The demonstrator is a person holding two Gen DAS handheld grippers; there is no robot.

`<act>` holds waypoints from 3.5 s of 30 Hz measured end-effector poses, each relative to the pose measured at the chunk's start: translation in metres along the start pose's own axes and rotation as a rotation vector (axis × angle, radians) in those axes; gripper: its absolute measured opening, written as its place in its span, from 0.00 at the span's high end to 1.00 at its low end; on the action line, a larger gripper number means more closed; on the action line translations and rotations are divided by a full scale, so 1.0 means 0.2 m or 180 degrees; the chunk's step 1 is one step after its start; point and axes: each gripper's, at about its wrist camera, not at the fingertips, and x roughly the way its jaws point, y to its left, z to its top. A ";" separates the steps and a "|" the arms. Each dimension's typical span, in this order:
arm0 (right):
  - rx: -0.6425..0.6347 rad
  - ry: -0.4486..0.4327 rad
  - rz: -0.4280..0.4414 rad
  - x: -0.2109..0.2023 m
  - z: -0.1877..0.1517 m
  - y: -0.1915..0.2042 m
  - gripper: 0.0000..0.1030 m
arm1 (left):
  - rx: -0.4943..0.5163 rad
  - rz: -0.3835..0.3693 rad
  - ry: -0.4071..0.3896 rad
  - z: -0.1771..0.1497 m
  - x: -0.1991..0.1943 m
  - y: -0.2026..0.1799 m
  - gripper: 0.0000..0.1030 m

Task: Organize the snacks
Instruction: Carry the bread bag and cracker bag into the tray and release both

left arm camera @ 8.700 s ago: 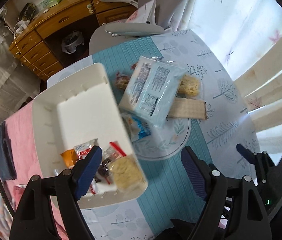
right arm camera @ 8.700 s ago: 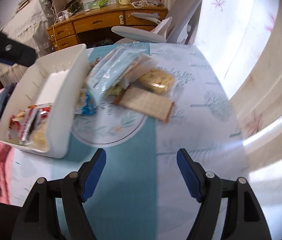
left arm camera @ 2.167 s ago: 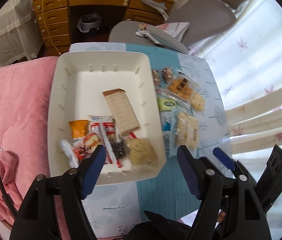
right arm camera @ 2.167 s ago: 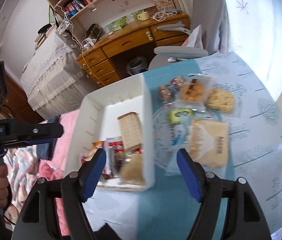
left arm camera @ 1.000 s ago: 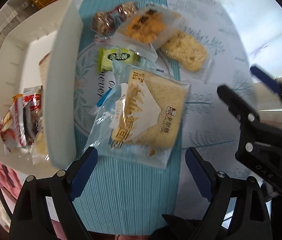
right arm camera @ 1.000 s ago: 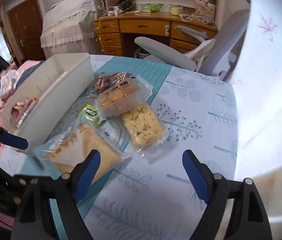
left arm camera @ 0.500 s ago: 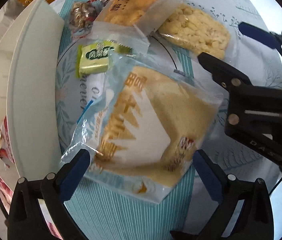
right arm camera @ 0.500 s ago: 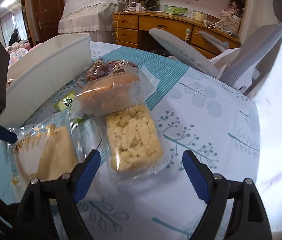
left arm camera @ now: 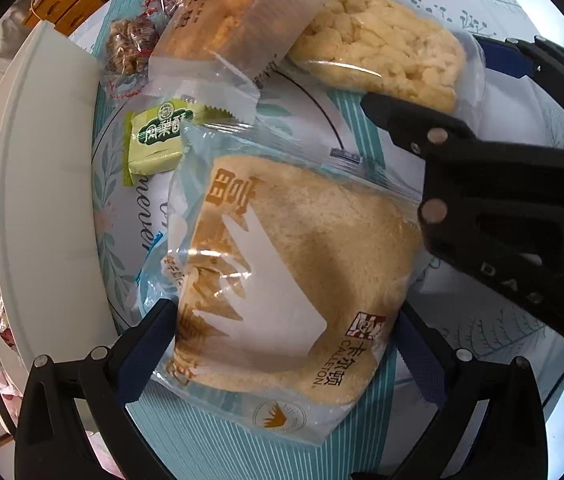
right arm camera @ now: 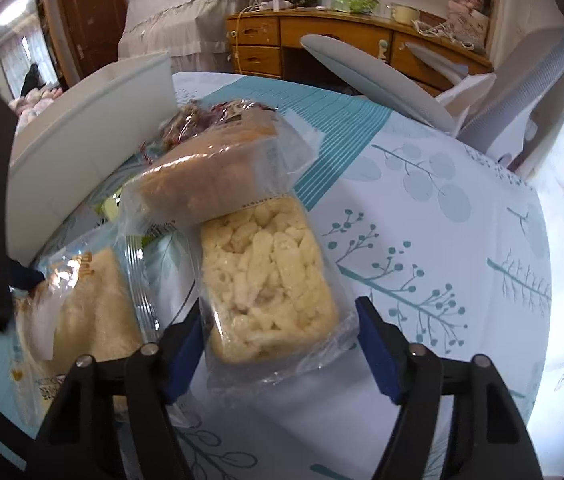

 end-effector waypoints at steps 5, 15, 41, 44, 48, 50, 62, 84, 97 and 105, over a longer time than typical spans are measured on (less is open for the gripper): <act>0.0088 0.0047 0.0024 -0.02 -0.01 -0.02 0.39 | 0.0002 -0.0003 -0.0074 -0.01 0.01 -0.03 0.00; 0.0561 0.0197 -0.0059 -0.11 -0.10 -0.07 0.41 | -0.0109 -0.0032 -0.0138 -0.17 -0.01 0.00 0.05; 0.1566 0.0081 0.0220 -0.58 -0.20 0.10 0.42 | -0.0354 -0.0859 -0.0192 -0.68 -0.34 0.46 0.11; 0.1672 0.0021 0.0313 -0.63 -0.20 0.16 0.42 | -0.0431 -0.1003 -0.0315 -0.69 -0.44 0.54 0.11; 0.1730 -0.0002 0.0344 -0.66 -0.18 0.25 0.42 | -0.0494 -0.1163 -0.0579 -0.75 -0.61 0.70 0.11; 0.1727 -0.0042 0.0327 -0.69 -0.16 0.33 0.42 | -0.0477 -0.1221 -0.0686 -0.75 -0.70 0.73 0.11; 0.1835 -0.0287 0.0307 -0.76 0.00 0.76 0.42 | -0.0419 -0.1360 -0.1157 -0.88 -0.94 1.15 0.11; 0.1898 -0.0719 0.0245 -0.58 0.30 1.36 0.42 | -0.0551 -0.1169 -0.1387 -0.66 -0.92 1.87 0.10; 0.1752 -0.0533 -0.0012 -0.55 0.35 1.46 0.20 | -0.0681 -0.1187 -0.1212 -0.57 -0.81 1.93 0.05; 0.1729 -0.0464 0.0011 -0.57 0.32 1.47 0.18 | -0.0770 -0.1304 -0.1324 -0.63 -0.82 1.95 0.04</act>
